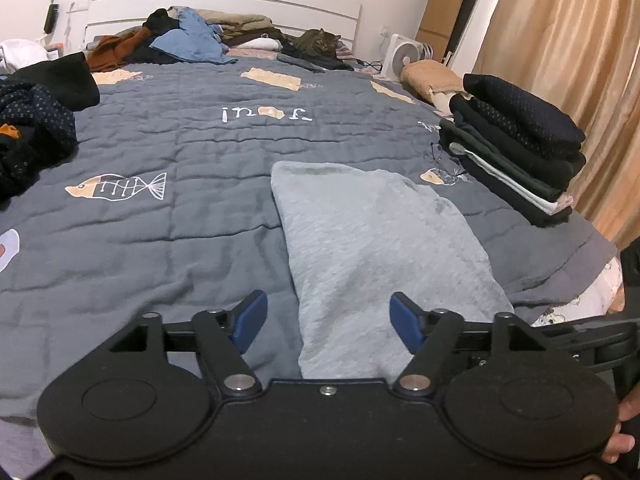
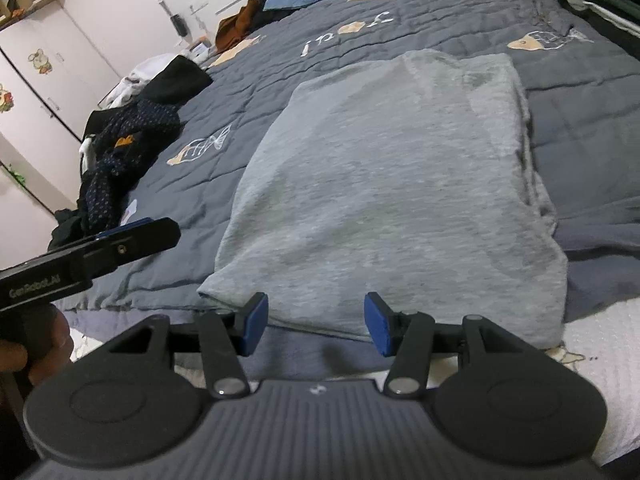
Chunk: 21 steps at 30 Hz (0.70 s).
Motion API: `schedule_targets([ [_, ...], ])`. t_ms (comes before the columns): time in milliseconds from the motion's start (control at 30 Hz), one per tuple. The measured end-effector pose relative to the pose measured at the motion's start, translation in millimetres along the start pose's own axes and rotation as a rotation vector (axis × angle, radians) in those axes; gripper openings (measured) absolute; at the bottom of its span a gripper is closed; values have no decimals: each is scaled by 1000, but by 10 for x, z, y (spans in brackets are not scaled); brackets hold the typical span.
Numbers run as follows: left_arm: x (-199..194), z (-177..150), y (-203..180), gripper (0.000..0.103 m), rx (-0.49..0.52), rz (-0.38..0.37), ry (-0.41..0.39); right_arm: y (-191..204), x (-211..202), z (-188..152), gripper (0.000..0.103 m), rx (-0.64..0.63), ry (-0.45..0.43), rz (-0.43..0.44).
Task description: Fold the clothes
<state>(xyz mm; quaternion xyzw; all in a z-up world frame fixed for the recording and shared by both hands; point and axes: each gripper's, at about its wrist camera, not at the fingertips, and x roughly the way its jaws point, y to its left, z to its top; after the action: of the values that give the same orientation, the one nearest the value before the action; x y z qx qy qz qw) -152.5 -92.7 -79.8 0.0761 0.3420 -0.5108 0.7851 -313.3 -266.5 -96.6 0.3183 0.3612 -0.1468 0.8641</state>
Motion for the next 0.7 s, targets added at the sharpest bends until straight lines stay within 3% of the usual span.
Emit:
schedule_targets([
  [700, 235, 128, -229, 74, -40, -29, -2, -456, -272, 163, 52, 129, -96, -50],
])
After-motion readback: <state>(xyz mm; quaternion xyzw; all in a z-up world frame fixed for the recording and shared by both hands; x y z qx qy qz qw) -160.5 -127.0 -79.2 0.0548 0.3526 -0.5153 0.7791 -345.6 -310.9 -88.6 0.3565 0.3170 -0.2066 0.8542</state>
